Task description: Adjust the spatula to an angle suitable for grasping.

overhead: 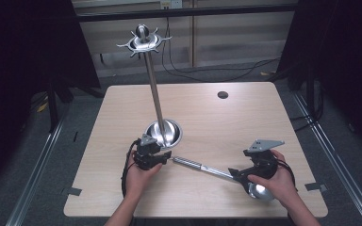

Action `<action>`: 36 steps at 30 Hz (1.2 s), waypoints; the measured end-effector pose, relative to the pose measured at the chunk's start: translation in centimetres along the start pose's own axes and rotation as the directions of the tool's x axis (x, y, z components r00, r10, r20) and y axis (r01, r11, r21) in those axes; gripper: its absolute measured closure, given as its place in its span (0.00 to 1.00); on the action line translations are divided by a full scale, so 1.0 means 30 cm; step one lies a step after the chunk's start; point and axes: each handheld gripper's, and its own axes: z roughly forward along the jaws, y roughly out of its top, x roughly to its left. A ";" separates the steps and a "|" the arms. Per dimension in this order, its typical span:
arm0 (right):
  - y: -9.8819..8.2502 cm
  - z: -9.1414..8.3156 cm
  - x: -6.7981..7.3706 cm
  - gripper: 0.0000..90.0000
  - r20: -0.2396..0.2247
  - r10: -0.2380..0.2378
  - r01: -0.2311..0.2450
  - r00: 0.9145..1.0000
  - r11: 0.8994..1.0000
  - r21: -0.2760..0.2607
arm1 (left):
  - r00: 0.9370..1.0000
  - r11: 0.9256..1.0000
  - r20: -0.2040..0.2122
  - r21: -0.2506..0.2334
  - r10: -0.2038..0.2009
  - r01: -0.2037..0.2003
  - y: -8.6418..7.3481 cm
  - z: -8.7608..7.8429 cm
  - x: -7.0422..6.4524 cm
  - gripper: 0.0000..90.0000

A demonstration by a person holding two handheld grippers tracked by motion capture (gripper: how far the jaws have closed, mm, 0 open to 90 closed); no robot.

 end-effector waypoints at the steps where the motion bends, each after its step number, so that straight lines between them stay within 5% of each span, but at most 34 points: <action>1: 0.003 0.006 0.000 0.09 -0.002 -0.002 0.002 1.000 1.000 0.011 | 1.000 1.000 -0.007 -0.008 -0.007 0.006 -0.003 -0.002 0.000 0.46; 3: 0.009 0.019 -0.001 0.10 -0.006 0.006 -0.005 1.000 1.000 0.028 | 1.000 1.000 -0.017 -0.014 0.020 -0.020 -0.010 -0.006 0.008 0.40; 9: 0.026 0.057 0.001 0.17 -0.044 0.009 -0.006 0.999 0.997 0.075 | 1.000 1.000 -0.031 -0.024 0.001 -0.002 -0.024 -0.023 0.028 0.29; 27: 0.078 0.161 0.048 0.34 -0.130 -0.075 0.092 0.989 0.988 0.126 | 0.995 0.998 -0.087 -0.024 -0.054 0.053 -0.075 -0.095 0.090 0.26; 36: 0.081 0.207 0.078 0.49 -0.163 -0.127 0.157 0.978 0.970 0.186 | 0.994 0.998 -0.093 -0.029 -0.060 0.058 -0.084 -0.115 0.103 0.25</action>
